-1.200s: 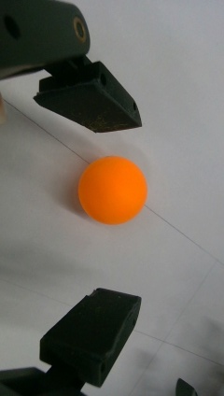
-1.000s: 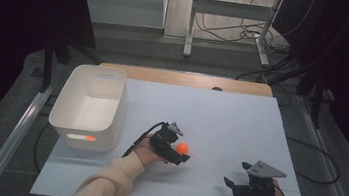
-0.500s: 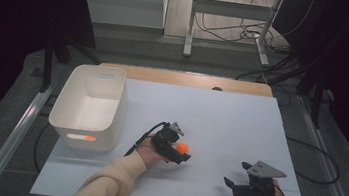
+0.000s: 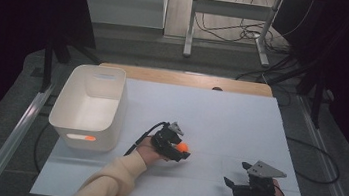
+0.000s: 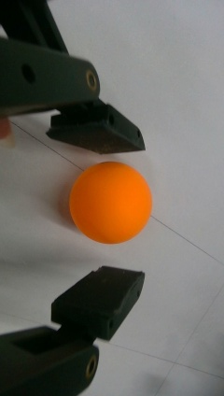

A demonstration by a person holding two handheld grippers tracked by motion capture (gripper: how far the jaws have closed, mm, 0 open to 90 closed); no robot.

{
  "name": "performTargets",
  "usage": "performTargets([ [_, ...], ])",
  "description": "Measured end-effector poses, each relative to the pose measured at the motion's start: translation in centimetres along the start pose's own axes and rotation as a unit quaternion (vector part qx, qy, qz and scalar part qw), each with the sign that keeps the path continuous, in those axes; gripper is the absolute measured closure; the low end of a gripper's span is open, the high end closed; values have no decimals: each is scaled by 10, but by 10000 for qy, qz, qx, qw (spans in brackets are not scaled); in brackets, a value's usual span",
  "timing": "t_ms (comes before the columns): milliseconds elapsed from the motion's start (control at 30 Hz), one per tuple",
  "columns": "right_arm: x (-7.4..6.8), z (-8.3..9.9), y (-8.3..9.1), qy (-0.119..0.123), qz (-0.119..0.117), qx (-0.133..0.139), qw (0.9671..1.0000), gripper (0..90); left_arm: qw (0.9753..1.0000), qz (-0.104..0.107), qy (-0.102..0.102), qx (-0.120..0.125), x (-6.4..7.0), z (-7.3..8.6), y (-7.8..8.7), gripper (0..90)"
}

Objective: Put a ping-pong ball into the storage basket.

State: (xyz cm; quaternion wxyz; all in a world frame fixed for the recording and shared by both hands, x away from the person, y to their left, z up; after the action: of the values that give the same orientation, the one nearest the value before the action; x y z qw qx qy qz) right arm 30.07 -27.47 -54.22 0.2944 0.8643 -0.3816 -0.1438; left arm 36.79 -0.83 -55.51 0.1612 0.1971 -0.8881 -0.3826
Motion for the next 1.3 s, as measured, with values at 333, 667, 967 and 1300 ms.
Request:
performTargets([
  [333,0,0,0,-5,2,13,10000,146,10000,65,-14,16,2,0,3,500],
  [667,0,0,0,-8,13,16,10000,147,9999,6,-12,114,2,-2,11,504],
  [967,1,0,0,-5,18,14,10000,147,9993,-91,-25,365,2,-7,24,503],
  [1300,1,0,1,-2,24,21,10000,147,9979,-194,-52,610,2,-13,42,503],
])
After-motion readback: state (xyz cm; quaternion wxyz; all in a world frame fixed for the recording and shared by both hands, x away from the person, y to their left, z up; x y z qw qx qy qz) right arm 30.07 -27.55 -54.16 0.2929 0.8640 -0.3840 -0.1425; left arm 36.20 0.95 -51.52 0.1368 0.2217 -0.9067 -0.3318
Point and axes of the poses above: each handheld gripper's, and its own axes: y roughly backward along the jaws, z roughly out of its underside, x roughly to its right, the point moved 5 cm from there along -y, roughly forward along the jaws, and after that the axes turned 6 degrees about -y, right-handed, at the moved point
